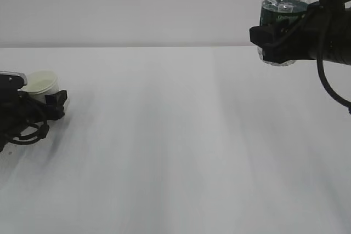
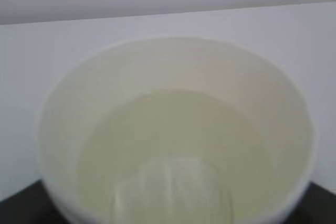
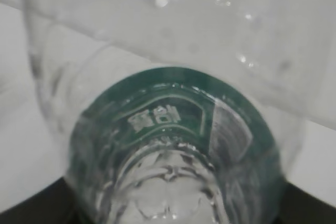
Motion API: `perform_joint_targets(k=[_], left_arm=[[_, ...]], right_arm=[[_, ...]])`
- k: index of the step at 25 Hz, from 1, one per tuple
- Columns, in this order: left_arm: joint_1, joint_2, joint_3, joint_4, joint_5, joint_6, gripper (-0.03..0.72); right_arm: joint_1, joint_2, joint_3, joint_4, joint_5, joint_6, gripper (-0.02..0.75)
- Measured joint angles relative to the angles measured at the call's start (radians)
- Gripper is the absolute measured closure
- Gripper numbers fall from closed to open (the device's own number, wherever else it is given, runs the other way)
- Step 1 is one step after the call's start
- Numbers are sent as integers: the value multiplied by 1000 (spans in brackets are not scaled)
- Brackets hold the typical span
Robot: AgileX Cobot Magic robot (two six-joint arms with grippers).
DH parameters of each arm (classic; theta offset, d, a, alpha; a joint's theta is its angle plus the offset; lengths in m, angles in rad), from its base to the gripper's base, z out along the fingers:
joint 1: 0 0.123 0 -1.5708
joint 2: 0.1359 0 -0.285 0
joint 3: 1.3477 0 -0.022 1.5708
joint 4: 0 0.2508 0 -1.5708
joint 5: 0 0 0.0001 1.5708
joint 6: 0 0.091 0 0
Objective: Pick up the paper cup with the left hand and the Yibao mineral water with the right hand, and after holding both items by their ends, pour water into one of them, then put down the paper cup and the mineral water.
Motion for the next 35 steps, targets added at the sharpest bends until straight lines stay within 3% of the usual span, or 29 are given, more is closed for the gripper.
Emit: perform_joint_targets(k=[35], left_arm=[[0,-71,138,-26,-2,0,113]], right_arm=[[0,0,0,0,2,0,311]])
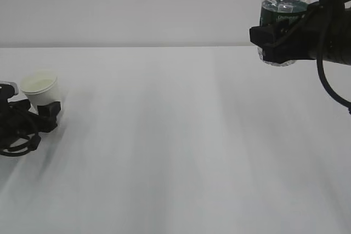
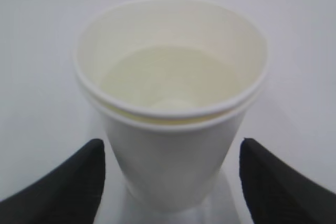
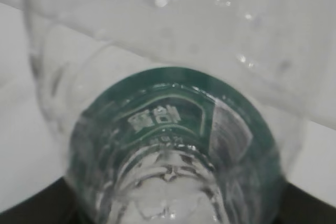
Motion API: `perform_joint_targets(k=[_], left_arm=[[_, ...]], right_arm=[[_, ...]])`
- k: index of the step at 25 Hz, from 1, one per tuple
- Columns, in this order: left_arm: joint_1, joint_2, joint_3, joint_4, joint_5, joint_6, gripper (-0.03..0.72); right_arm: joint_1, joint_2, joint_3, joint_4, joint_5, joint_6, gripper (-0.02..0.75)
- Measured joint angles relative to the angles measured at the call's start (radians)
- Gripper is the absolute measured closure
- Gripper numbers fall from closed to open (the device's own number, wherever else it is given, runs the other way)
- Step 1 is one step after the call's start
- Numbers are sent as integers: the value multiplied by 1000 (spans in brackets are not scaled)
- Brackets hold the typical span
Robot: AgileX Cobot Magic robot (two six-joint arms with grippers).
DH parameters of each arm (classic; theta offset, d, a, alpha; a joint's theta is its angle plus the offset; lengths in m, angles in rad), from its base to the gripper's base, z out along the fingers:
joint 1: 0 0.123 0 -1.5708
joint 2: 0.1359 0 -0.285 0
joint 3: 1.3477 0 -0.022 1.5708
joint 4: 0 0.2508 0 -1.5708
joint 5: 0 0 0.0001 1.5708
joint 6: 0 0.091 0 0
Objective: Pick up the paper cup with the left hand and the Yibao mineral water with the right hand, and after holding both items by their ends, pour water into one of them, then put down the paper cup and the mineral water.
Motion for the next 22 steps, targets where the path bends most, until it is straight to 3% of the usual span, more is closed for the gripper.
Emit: perform_joint_targets(k=[22], left_arm=[[0,-92,85,0,-2,0,115]], right_arm=[[0,0,0,0,0,0,311]])
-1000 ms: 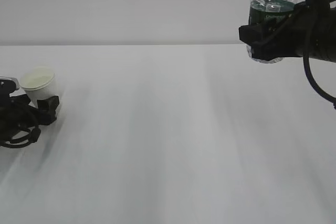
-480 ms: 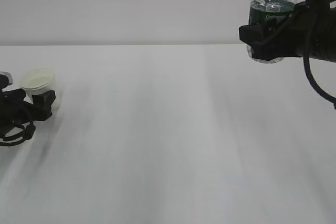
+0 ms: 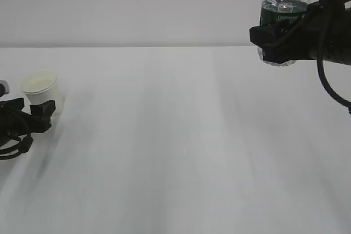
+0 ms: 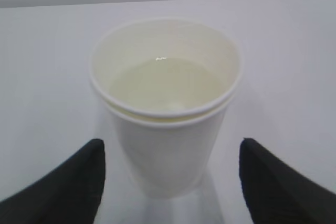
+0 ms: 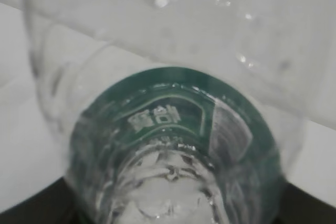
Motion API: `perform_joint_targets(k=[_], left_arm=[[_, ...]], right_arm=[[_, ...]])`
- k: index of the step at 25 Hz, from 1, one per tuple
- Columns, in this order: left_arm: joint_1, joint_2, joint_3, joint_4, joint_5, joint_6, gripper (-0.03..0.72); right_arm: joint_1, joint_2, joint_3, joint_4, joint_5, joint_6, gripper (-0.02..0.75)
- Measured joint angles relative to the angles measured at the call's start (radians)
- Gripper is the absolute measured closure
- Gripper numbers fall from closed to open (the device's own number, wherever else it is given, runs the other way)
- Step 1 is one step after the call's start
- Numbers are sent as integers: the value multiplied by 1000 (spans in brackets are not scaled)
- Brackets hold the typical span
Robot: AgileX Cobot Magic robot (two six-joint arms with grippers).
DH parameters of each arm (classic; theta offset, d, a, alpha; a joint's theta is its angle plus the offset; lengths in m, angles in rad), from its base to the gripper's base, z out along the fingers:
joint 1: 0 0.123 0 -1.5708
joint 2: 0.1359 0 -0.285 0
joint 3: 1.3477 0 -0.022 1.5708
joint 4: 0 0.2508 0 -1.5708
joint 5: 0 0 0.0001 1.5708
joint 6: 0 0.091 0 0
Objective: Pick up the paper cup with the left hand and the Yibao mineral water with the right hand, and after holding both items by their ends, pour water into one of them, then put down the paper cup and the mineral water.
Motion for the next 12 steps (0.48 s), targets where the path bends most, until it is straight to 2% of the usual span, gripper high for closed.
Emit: perform_joint_targets(k=[12], left_arm=[[0,-60,29,0,0,0,141]], right_arm=[[0,0,0,0,0,0,311]])
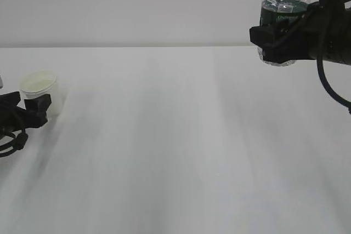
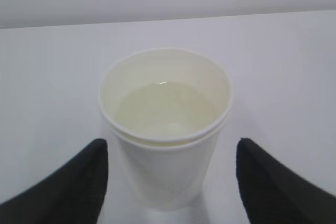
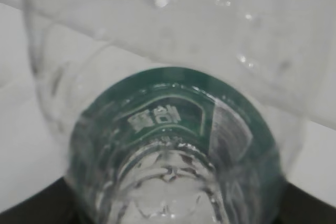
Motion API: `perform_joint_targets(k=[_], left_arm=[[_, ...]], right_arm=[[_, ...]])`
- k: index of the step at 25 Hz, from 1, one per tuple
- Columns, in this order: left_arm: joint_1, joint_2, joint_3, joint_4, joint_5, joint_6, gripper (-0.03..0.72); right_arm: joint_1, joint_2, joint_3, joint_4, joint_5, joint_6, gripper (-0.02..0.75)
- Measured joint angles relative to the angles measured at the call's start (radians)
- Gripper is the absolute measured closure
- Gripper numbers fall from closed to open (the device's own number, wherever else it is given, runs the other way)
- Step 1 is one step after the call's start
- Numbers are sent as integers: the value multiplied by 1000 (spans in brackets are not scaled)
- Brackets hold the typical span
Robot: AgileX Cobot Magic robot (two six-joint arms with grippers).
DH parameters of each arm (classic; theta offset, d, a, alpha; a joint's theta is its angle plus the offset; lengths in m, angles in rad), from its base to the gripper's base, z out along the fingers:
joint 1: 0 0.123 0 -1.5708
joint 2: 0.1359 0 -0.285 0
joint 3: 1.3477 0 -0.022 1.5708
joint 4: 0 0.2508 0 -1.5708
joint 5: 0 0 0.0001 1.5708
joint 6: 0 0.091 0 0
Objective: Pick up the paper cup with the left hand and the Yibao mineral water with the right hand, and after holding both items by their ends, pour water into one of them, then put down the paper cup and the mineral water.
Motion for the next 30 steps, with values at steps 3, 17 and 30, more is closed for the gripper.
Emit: perform_joint_targets(k=[3,17,30], left_arm=[[0,-15,21,0,0,0,143],[0,-180,124,0,0,0,148],[0,-265,175,2,0,0,155]], right_arm=[[0,0,0,0,0,0,311],[0,0,0,7,0,0,311],[0,0,0,12,7,0,311]])
